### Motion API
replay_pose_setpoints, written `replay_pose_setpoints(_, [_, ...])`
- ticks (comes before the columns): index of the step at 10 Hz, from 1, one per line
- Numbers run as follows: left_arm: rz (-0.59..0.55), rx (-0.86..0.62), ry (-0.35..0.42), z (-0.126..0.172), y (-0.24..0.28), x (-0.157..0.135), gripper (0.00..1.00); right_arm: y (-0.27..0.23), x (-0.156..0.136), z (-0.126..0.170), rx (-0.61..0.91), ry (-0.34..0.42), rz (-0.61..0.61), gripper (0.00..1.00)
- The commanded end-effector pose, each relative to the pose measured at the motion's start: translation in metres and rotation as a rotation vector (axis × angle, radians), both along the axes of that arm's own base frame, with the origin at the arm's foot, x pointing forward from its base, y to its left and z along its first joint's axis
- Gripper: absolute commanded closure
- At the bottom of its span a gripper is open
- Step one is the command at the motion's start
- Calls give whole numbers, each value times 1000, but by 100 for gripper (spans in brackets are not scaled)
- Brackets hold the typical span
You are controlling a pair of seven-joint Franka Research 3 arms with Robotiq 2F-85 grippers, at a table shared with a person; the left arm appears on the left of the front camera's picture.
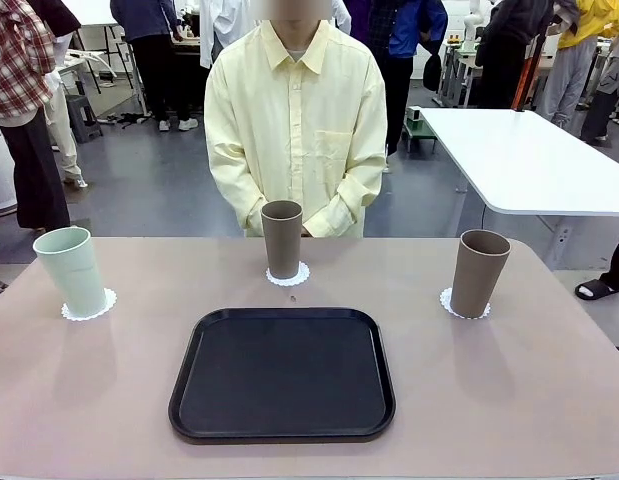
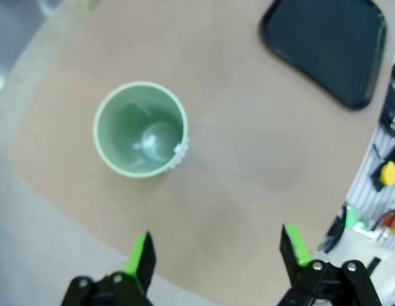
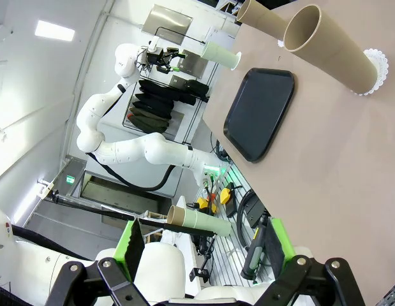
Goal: Place coasters on the table and set cups on them.
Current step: Take one Reusable plastic cup from the Flat Tray and place it on a coaster set by the human.
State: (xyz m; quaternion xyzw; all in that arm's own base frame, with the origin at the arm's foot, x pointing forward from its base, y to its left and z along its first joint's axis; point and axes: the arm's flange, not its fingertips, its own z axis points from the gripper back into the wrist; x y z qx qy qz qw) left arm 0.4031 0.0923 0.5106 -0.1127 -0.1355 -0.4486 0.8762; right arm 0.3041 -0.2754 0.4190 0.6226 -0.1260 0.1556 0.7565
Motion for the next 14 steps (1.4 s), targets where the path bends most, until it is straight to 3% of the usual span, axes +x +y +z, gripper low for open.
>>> replay_pose_setpoints(1, [3, 8, 5, 2, -1, 1, 0, 0, -1, 2, 1, 6, -2, 0])
replay_pose_setpoints(2, [0, 0, 0, 0, 0, 0, 0, 0, -1, 2, 1, 6, -2, 0])
replay_pose_setpoints(4, [421, 129, 165, 13, -6, -31, 0, 0, -1, 2, 1, 6, -2, 0])
replay_pose_setpoints(6, [560, 166, 273, 10, -8, -60, 0, 0, -1, 2, 1, 6, -2, 0])
replay_pose_setpoints(7, [570, 132, 299, 7, -11, -67, 0, 0, -1, 2, 1, 6, -2, 0])
replay_pose_setpoints(8, [543, 44, 215, 7, -16, -76, 0, 0, -1, 2, 1, 6, -2, 0])
replay_pose_setpoints(9, [561, 177, 239, 9, 2, -55, 0, 0, -1, 2, 1, 6, -2, 0])
replay_pose_setpoints(10, [567, 143, 259, 7, -4, -67, 0, 0, -1, 2, 1, 6, -2, 0])
replay_pose_setpoints(11, [409, -220, 248, 4, 17, -75, 0, 0, -1, 2, 1, 6, -2, 0])
replay_pose_setpoints(12, [326, -507, 241, -2, 46, -80, 0, 0, -1, 2, 1, 6, -2, 0])
replay_pose_setpoints(14, [205, -937, 253, -17, 102, -80, 0, 0, -1, 2, 1, 6, -2, 0])
